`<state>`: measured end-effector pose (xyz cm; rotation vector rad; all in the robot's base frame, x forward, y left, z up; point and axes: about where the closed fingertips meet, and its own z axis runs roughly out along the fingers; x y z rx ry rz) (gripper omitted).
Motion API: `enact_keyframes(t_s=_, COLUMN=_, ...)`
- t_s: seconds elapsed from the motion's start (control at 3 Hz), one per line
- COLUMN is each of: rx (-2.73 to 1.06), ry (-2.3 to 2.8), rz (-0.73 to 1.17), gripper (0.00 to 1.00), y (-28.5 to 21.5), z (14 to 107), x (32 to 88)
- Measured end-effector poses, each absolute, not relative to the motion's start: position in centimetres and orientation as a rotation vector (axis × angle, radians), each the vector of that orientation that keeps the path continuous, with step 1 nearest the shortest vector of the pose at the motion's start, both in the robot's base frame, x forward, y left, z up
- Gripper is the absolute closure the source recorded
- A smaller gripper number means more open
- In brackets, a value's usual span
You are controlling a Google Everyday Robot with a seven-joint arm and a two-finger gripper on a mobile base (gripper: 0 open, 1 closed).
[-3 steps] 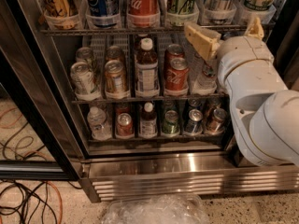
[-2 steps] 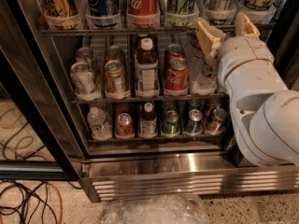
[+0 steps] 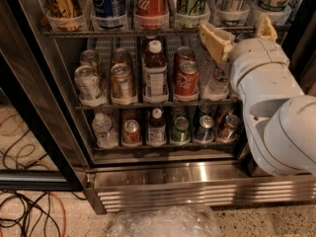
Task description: Pick redbull can from top shelf of fridge
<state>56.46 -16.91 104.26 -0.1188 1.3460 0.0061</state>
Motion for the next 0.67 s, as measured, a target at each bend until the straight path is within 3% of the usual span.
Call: enact_keyframes(t_s=0.67, rx=-0.127, ry=1.318, rz=0.011, gripper=0.27, y=-16.87, z=104.66, x=57.49)
